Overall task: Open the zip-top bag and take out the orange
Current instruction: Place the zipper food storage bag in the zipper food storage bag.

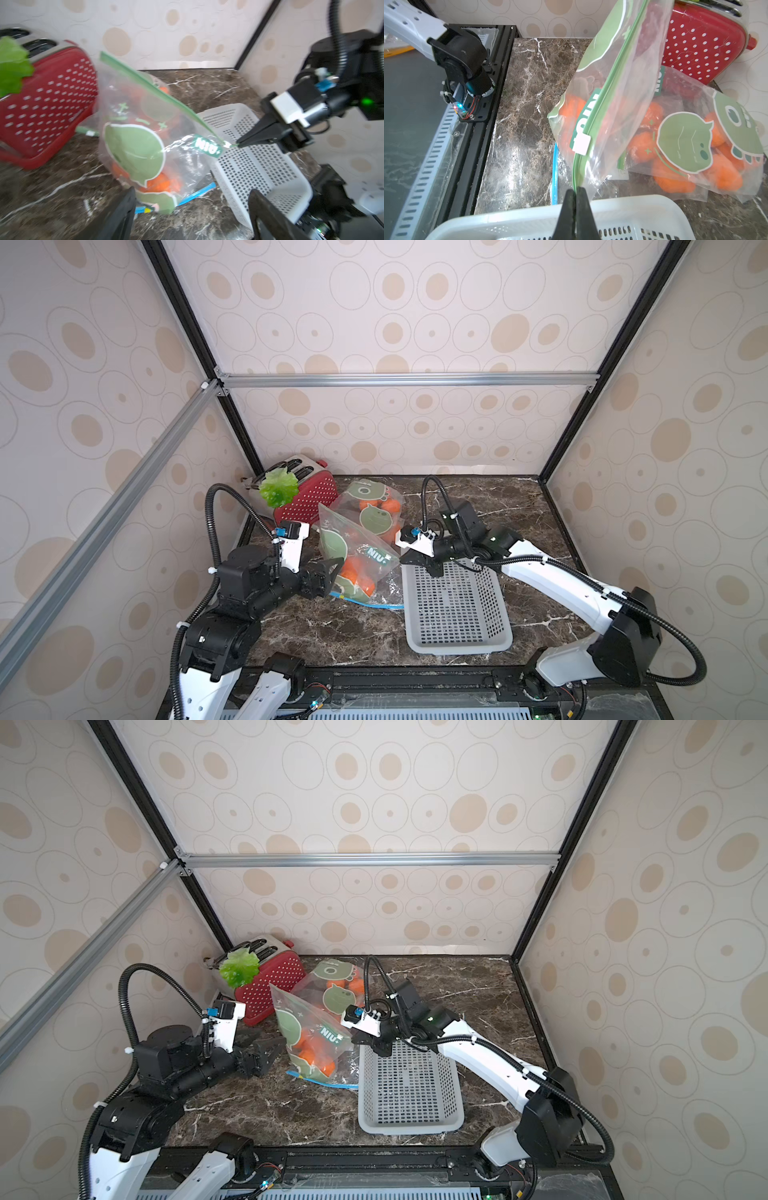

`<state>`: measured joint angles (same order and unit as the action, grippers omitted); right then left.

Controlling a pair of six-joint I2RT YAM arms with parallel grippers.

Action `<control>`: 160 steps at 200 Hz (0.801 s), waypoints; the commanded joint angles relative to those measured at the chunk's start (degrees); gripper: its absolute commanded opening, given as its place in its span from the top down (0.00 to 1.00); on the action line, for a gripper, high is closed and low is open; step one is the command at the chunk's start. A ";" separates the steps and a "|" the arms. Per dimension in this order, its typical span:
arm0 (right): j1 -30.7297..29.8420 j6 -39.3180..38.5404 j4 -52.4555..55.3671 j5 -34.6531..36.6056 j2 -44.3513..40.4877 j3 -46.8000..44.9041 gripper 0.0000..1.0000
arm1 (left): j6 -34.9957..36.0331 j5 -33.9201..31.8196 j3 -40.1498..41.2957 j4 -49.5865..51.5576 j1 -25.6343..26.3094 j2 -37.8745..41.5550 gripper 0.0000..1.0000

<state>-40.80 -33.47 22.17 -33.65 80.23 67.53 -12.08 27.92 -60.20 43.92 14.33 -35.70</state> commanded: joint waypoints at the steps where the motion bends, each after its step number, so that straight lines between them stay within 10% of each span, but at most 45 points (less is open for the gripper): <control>1: -0.11 -2.77 -8.69 -2.37 -5.09 -2.57 1.00 | 10.34 10.40 -2.25 -3.62 1.67 -0.81 0.14; 26: -1.20 5.74 -21.61 -4.74 -8.22 -10.30 1.00 | 27.45 0.40 -4.14 -4.14 6.85 -2.68 0.13; 75: -1.41 15.30 -36.15 -2.74 -12.98 -22.64 1.00 | 47.24 10.13 -5.51 -5.44 6.94 -5.27 0.26; 160: -1.39 22.60 -40.44 -4.93 -15.17 -24.51 1.00 | 64.30 0.67 -17.30 10.07 21.66 -22.98 0.35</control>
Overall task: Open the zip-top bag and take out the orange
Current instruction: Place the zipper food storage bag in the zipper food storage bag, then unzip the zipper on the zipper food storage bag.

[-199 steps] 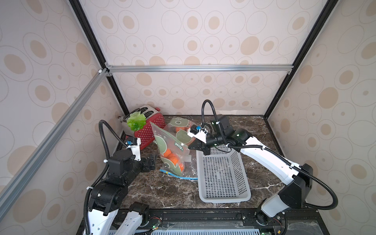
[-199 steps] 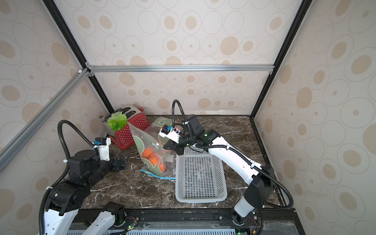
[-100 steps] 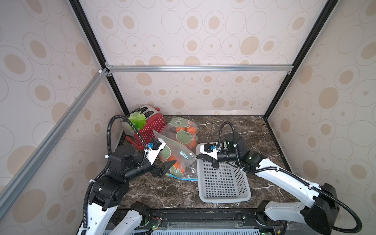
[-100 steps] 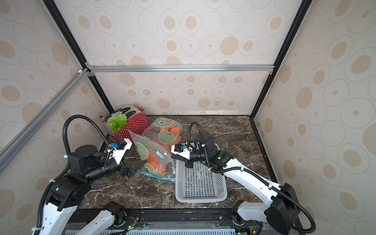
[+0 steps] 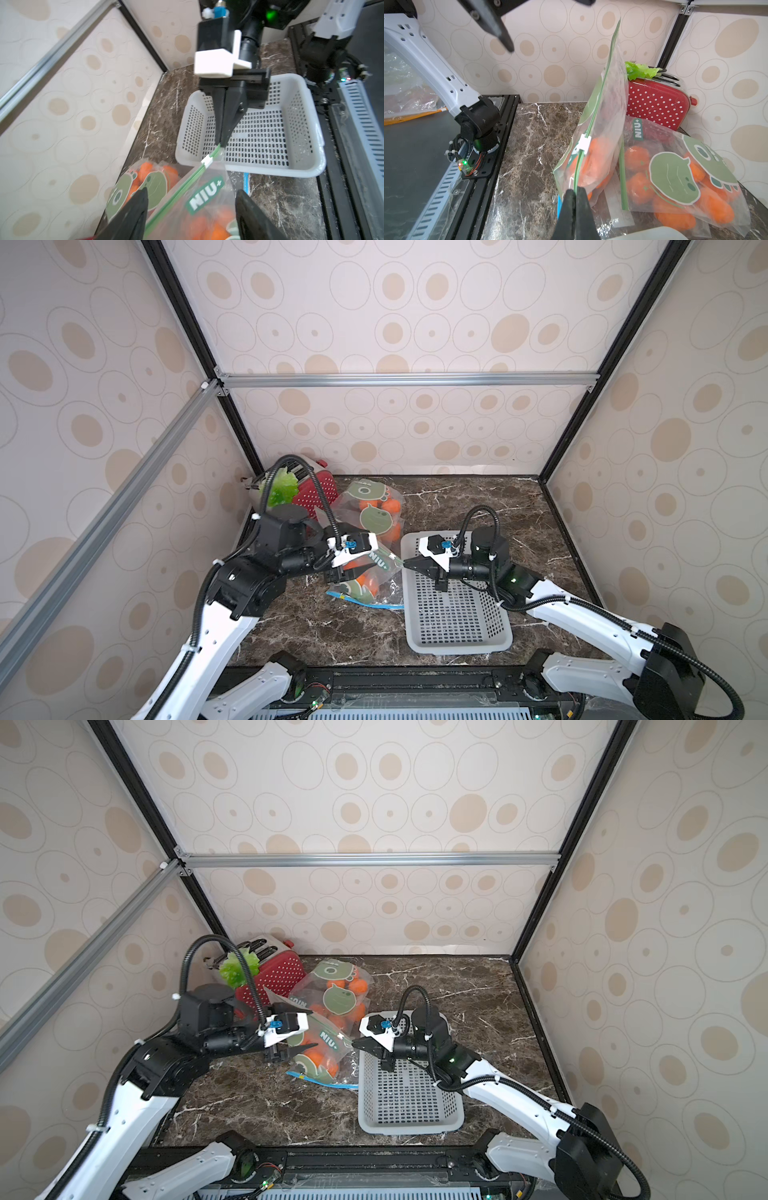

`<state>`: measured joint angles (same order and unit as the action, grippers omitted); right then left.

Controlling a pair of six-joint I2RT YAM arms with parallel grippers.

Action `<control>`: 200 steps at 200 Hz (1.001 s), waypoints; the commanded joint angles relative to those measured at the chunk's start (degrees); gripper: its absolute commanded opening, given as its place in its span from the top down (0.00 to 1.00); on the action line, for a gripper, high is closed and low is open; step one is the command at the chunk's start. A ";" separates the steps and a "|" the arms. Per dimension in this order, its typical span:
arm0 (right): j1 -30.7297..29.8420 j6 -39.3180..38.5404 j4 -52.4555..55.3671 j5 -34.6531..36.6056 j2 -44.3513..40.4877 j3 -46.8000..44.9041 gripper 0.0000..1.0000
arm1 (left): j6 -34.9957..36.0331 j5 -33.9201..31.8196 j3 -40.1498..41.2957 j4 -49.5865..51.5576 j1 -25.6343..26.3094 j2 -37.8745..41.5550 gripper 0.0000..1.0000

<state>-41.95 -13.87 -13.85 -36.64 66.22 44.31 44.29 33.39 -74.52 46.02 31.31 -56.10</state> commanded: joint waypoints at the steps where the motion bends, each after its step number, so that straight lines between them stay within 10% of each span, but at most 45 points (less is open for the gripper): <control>1: -0.23 3.11 -4.69 -1.98 -1.08 -1.40 1.00 | 8.01 -4.90 -2.99 8.04 4.83 -2.69 0.35; 116: -0.23 3.94 -7.67 -4.36 1.12 -3.41 1.00 | 7.50 -19.00 -9.70 9.70 12.22 -15.02 0.46; 200: -0.24 2.28 -6.19 -4.88 1.73 -3.05 1.00 | 6.55 -12.07 -7.58 10.27 10.00 -14.90 0.73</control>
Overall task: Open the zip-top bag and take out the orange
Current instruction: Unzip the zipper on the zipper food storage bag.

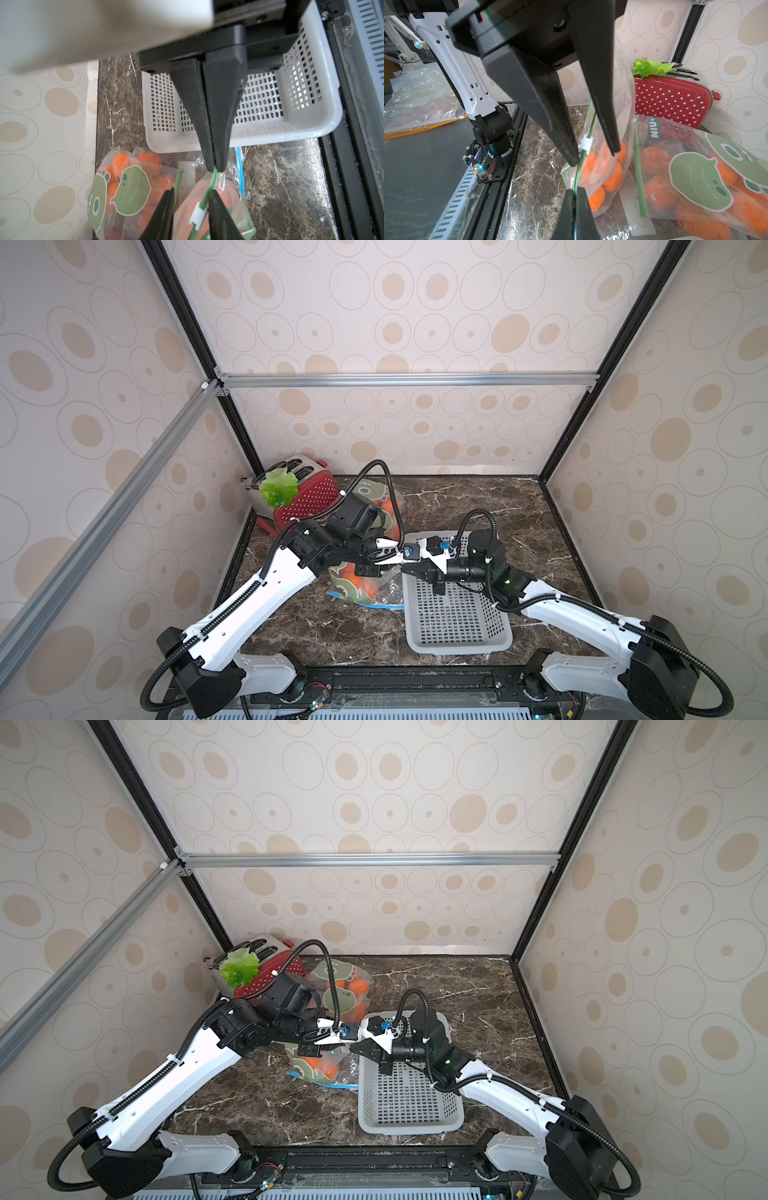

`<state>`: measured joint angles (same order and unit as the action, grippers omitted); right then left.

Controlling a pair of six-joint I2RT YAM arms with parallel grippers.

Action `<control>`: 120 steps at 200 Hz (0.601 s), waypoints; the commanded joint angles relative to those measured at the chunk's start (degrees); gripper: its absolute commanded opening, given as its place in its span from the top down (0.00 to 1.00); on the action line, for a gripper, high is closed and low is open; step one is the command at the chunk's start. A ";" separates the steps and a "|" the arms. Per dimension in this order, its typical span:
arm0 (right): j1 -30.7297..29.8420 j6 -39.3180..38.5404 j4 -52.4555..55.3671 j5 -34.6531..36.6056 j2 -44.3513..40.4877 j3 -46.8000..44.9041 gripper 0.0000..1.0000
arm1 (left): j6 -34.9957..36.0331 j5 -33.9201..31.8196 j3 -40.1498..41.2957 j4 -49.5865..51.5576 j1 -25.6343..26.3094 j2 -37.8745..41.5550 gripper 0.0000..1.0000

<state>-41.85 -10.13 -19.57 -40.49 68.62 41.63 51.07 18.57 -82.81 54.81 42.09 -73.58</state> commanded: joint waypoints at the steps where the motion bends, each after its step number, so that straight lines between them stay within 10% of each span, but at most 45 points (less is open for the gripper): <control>1: -0.34 -1.46 -0.47 -1.01 -0.68 -0.38 1.00 | -0.29 2.77 0.84 1.51 -0.77 2.66 0.73; 66: -0.38 -2.00 -0.64 -0.48 -1.50 -0.96 1.00 | -3.49 3.41 3.00 2.45 -0.87 2.70 0.68; 94: -0.41 -2.14 -0.56 -0.83 -1.58 -0.99 1.00 | -4.15 2.02 3.58 1.17 -1.22 2.04 0.50; 120: -0.34 -2.15 -0.91 -1.44 -1.02 -0.95 1.00 | -3.91 1.80 3.97 0.89 -1.26 2.21 0.58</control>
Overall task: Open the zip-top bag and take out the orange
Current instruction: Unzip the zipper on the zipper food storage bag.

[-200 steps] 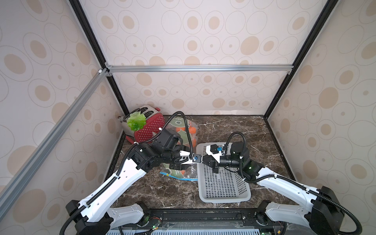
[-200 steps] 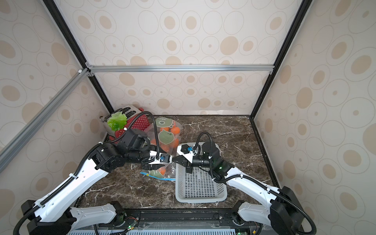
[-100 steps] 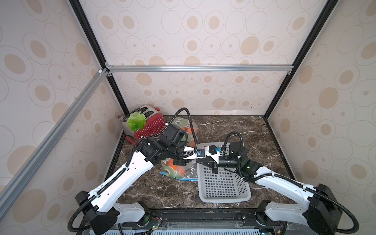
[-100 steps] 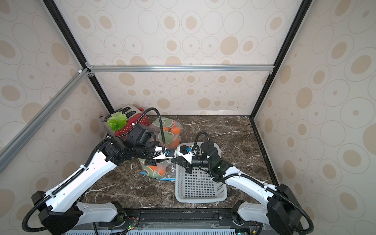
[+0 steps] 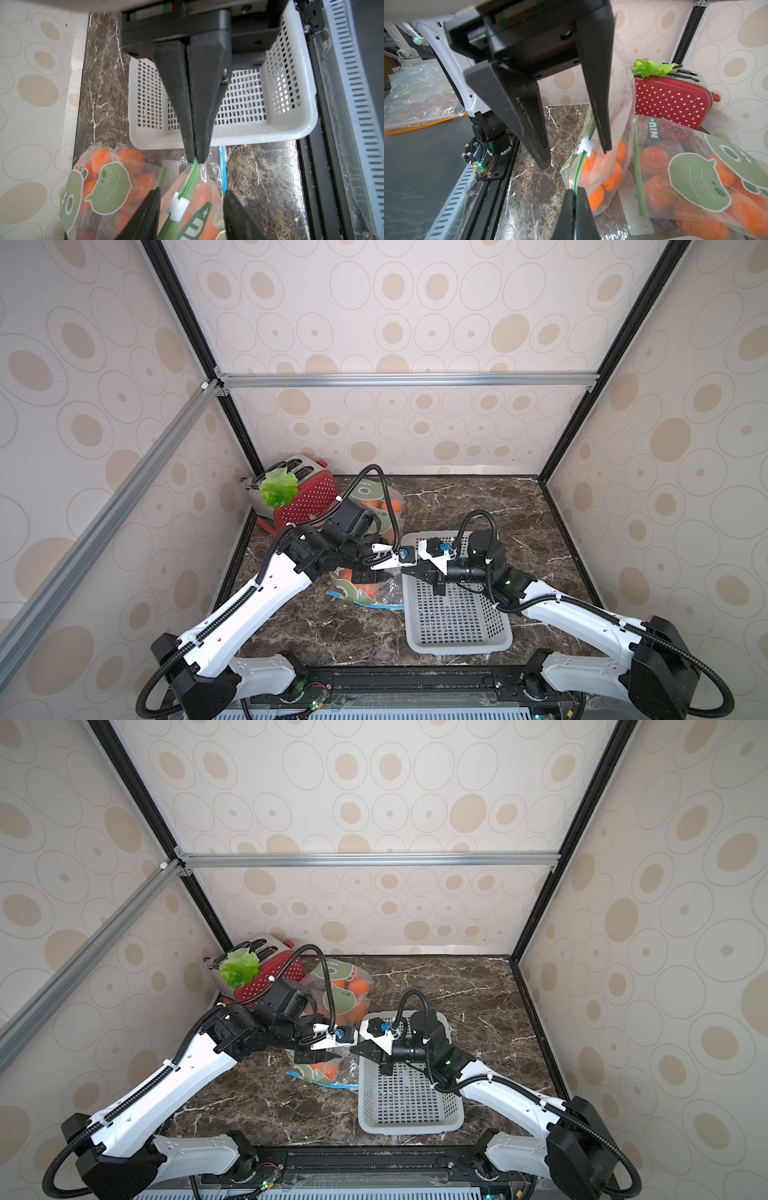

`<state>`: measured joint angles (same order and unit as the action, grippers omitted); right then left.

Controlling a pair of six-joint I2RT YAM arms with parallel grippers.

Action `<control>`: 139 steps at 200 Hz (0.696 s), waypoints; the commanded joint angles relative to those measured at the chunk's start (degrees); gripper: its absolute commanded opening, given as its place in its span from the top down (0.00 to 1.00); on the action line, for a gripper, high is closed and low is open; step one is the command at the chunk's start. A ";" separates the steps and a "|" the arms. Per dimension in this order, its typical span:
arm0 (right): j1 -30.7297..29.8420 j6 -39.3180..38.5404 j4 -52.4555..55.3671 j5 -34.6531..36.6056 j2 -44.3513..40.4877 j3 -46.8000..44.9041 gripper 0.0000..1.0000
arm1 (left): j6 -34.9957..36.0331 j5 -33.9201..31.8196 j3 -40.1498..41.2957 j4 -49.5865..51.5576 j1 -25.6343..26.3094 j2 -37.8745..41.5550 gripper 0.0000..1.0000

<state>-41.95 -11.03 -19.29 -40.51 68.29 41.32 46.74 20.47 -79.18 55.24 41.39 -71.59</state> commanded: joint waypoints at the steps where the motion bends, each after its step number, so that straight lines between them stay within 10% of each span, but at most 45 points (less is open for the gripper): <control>1: -0.28 -1.22 -1.24 -1.41 -0.70 -0.68 1.00 | 0.44 -0.14 0.34 0.47 -0.54 0.22 0.58; 46: -0.30 -1.35 -1.15 -1.05 -0.56 -0.63 1.00 | -0.22 0.86 0.56 0.97 -0.52 0.50 0.75; 95: -0.28 -1.36 -1.04 -1.25 -0.82 -0.70 1.00 | -2.60 -1.01 0.44 1.17 -0.78 -1.19 0.48; 139: -0.28 -1.46 -0.89 -1.05 -0.92 -0.64 1.00 | -3.51 1.66 -2.65 4.60 -1.22 -3.79 0.52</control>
<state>-41.95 -11.44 -19.31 -40.71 68.29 41.08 43.88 19.88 -78.83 55.48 40.82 -74.04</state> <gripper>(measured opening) 0.042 0.532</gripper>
